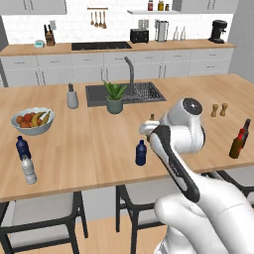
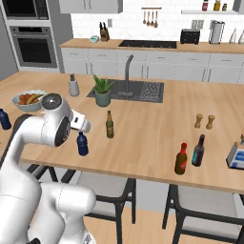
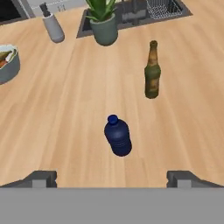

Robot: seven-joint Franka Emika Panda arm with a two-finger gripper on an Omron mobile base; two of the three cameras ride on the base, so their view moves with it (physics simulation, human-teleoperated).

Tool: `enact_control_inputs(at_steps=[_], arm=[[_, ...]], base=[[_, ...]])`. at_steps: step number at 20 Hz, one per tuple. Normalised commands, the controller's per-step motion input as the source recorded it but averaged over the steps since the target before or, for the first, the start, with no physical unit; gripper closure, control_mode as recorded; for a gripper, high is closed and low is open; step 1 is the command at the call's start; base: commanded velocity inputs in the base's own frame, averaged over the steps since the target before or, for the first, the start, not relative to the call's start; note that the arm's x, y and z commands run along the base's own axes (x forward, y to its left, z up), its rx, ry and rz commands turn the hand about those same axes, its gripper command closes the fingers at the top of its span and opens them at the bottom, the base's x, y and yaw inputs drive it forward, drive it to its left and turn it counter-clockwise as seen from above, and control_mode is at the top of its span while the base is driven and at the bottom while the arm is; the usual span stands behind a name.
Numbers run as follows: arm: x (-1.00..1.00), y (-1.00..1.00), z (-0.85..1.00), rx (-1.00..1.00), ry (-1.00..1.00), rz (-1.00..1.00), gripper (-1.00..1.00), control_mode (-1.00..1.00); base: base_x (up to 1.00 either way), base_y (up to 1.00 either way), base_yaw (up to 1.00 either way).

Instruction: Move the plastic bottles in the middle to the plastics group, and the glass bottles in the middle to the glass group.

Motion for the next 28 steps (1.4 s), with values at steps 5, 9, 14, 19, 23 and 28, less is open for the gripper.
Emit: enact_control_inputs(at_steps=[5,9,14,19,23,28], arm=[[0.2,0.18,-0.05,0.05,0.25,0.0,-1.0,-1.0],[0.2,0.06,-0.17,-0.04,0.16,0.0,-1.0,-1.0],[0.28,0.0,-0.28,-0.04,0.0,0.0,-1.0,-1.0],[0.24,0.01,-0.4,0.0,0.01,0.0,-1.0,-1.0],[0.26,0.0,-0.38,-0.03,0.03,0.0,-1.0,-1.0],[0.31,0.04,-0.32,-0.15,0.09,0.0,-1.0,-1.0]], base=[[0.0,0.0,0.0],[0.0,0.0,0.0],[0.0,0.0,0.0],[0.0,0.0,0.0],[0.0,0.0,0.0],[0.0,0.0,0.0]])
